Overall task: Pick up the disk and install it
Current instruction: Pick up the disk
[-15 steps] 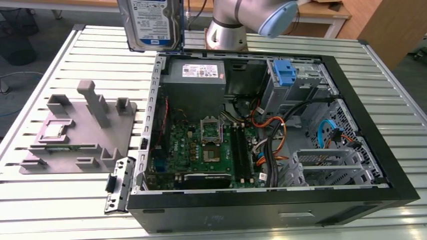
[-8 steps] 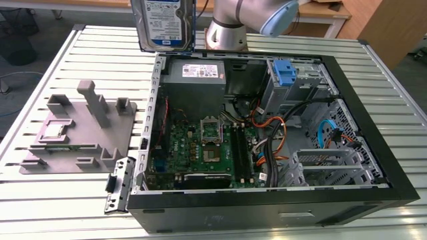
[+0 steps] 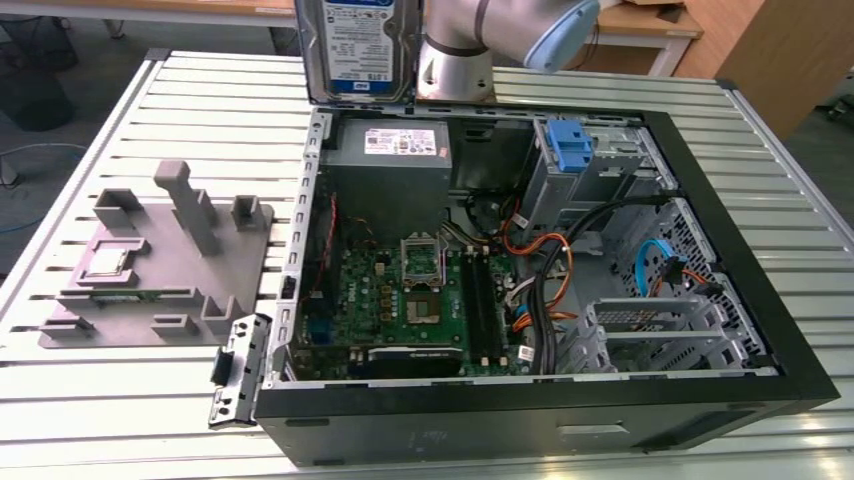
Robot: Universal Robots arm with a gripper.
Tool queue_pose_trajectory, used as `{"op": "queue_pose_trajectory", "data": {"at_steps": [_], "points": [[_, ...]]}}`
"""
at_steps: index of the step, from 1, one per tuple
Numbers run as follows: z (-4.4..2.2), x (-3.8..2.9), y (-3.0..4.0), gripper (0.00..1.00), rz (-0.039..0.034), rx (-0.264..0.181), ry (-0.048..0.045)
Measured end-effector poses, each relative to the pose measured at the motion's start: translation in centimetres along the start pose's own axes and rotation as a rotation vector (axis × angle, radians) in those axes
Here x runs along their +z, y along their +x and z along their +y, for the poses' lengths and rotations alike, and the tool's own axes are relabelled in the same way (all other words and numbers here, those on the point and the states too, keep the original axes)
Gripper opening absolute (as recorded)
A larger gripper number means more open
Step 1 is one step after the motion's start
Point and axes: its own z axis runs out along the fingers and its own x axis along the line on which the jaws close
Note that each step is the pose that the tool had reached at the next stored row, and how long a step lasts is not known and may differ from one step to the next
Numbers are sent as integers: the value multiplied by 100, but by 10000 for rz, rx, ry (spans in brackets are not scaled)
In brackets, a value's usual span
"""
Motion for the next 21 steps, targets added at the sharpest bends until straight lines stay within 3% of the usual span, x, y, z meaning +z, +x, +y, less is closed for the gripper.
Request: {"op": "queue_pose_trajectory", "data": {"at_steps": [4, 8, 21], "points": [[-85, -4, 19, 35, 0, 1, -1], [-159, -7, 85, 35, 0, 1, -1], [-320, -17, 414, 35, -1, -1, -2]]}}
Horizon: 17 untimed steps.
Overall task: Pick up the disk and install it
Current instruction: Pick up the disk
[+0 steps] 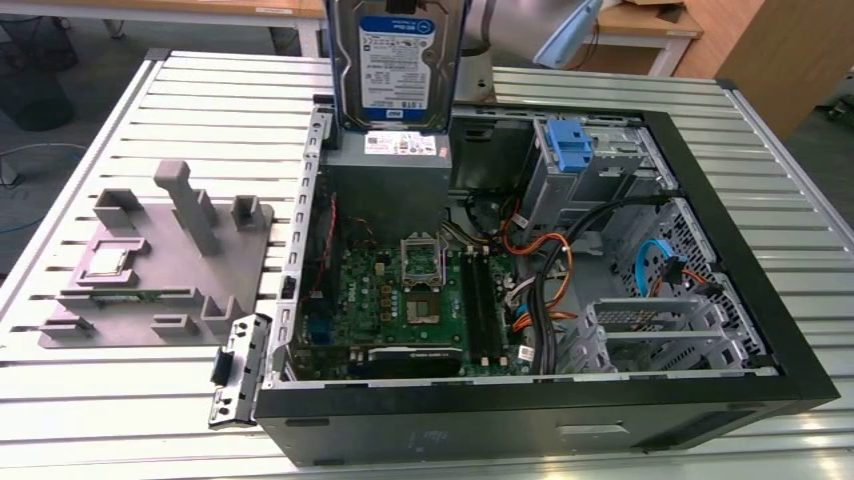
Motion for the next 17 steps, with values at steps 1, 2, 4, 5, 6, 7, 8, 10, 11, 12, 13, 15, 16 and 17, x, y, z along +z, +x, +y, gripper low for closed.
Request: {"op": "queue_pose_trajectory", "data": {"at_steps": [1, 2, 4, 5, 6, 7, 8, 10, 11, 12, 13, 15, 16, 17], "points": [[-6, -1, 28, 35, 0, 1, 0], [-12, -1, 56, 35, 1, 2, 0], [-24, -1, 117, 35, -2, 1, 1], [-30, -2, 145, 35, 0, 0, 0], [-36, -3, 174, 35, 1, 0, 0], [-41, -3, 203, 35, 0, 1, 0], [-45, -4, 232, 35, -1, 1, 0], [-53, -5, 289, 35, 0, 1, 0], [-57, -5, 318, 35, -1, 1, 0], [-61, -6, 350, 35, 0, 0, 0], [-64, -5, 379, 35, -1, 0, 1], [-71, -7, 436, 35, 0, 1, 0], [-74, -7, 465, 35, -1, 1, 0], [-76, -7, 494, 35, -2, 1, 0]]}}
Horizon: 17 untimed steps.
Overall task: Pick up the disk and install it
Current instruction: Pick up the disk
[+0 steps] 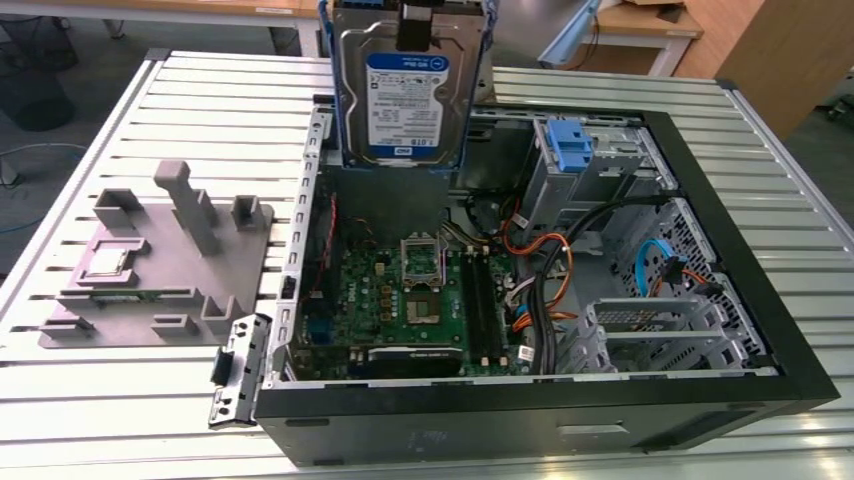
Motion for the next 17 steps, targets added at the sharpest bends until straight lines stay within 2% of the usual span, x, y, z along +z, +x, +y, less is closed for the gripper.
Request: {"op": "queue_pose_trajectory", "data": {"at_steps": [17], "points": [[-38, -8, 495, 35, 0, 0, 0]]}}
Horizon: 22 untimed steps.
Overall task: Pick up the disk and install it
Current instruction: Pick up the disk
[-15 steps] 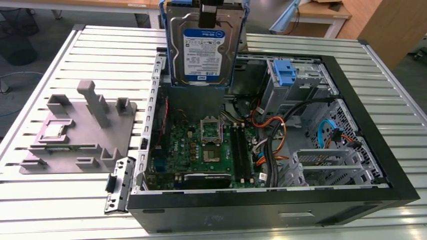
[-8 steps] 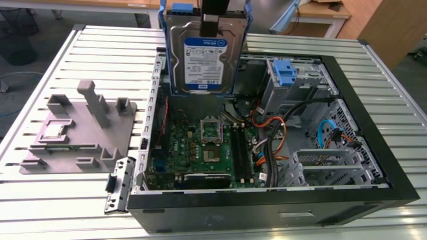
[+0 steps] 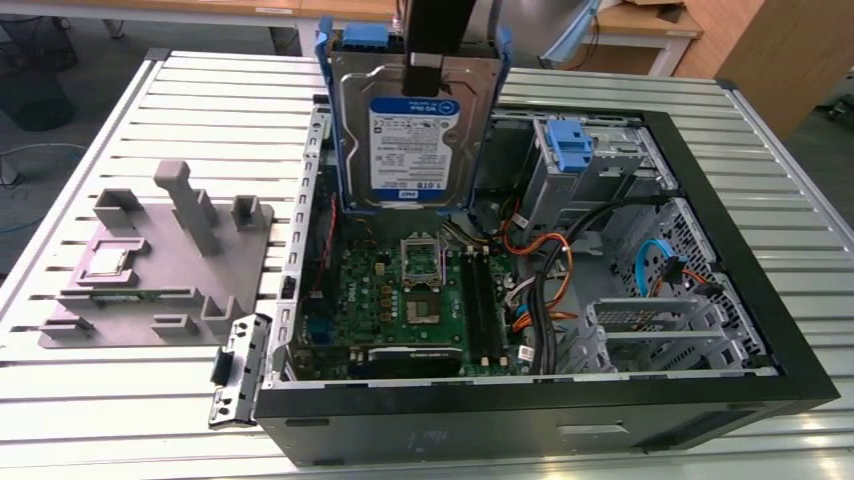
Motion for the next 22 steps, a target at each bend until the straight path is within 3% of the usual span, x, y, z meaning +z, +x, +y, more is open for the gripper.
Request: {"op": "queue_pose_trajectory", "data": {"at_steps": [22], "points": [[-43, -13, 642, 35, 0, -1, -1]]}}
